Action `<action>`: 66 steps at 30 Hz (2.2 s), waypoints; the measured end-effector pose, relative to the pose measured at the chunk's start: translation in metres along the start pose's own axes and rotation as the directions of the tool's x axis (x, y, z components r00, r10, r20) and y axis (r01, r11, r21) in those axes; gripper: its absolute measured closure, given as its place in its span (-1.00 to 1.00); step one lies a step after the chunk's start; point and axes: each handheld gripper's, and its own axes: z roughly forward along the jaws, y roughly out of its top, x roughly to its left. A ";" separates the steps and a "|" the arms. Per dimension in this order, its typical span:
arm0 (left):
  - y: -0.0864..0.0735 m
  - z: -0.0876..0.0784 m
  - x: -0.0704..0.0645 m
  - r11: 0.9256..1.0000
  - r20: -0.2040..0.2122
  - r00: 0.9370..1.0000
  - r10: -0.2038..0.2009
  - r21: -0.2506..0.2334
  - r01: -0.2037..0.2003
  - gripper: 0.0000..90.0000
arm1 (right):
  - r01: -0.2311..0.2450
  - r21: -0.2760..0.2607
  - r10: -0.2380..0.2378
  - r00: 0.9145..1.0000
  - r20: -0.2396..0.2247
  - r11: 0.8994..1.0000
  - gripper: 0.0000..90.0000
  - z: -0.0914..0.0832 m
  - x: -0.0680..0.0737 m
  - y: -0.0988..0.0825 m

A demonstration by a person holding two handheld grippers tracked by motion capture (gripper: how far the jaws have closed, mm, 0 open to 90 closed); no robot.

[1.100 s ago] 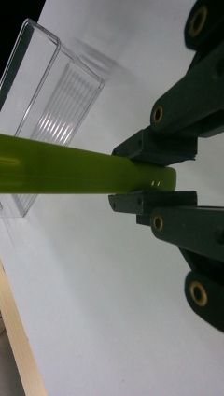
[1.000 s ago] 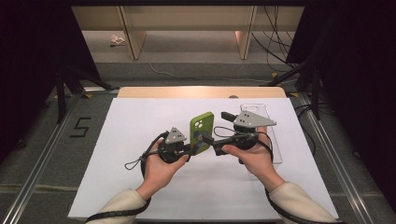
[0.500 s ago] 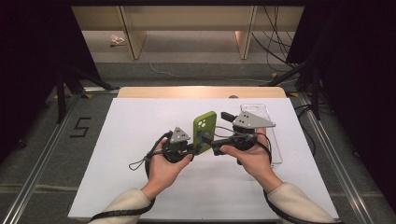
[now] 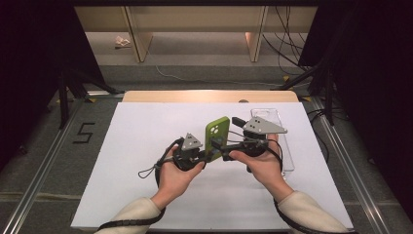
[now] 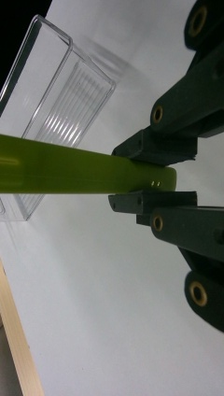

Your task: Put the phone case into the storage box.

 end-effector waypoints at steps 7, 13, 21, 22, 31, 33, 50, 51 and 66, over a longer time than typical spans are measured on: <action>0.000 0.002 -0.004 1.000 0.005 1.000 0.004 0.001 -0.004 0.72 | -0.013 0.002 0.013 1.000 0.017 1.000 -0.99 0.002 0.000 -0.003; 0.002 0.003 -0.009 1.000 0.015 1.000 0.010 0.000 -0.010 0.72 | -0.016 0.003 0.016 0.999 0.030 1.000 -0.99 0.002 -0.001 -0.004; 0.002 0.005 -0.014 1.000 0.024 1.000 0.015 0.002 -0.015 0.72 | -0.024 0.002 0.024 0.999 0.048 1.000 -0.98 0.002 -0.002 -0.005; 0.002 0.006 -0.014 1.000 0.024 1.000 0.015 0.003 -0.015 0.72 | -0.024 0.003 0.024 0.998 0.051 1.000 -0.97 0.002 -0.002 -0.005; 0.002 0.006 -0.015 1.000 0.023 1.000 0.014 0.000 -0.014 0.72 | -0.029 0.000 0.029 0.997 0.066 1.000 -0.92 0.003 -0.002 -0.006; 0.002 0.006 -0.015 1.000 0.023 1.000 0.013 0.000 -0.013 0.72 | -0.034 0.001 0.034 0.997 0.076 0.999 -0.87 0.003 -0.001 -0.007; 0.002 0.007 -0.014 1.000 0.028 1.000 0.004 -0.001 -0.004 0.72 | -0.030 -0.014 0.031 0.995 0.097 0.999 -0.73 0.004 0.001 -0.007; 0.002 0.007 -0.014 1.000 0.028 1.000 0.003 -0.001 -0.003 0.72 | -0.029 -0.015 0.030 0.995 0.097 0.999 -0.71 0.004 0.001 -0.007; 0.002 0.007 -0.013 1.000 0.027 1.000 -0.001 -0.003 0.001 0.72 | -0.022 -0.028 0.024 0.994 0.104 0.999 -0.65 0.004 0.003 -0.008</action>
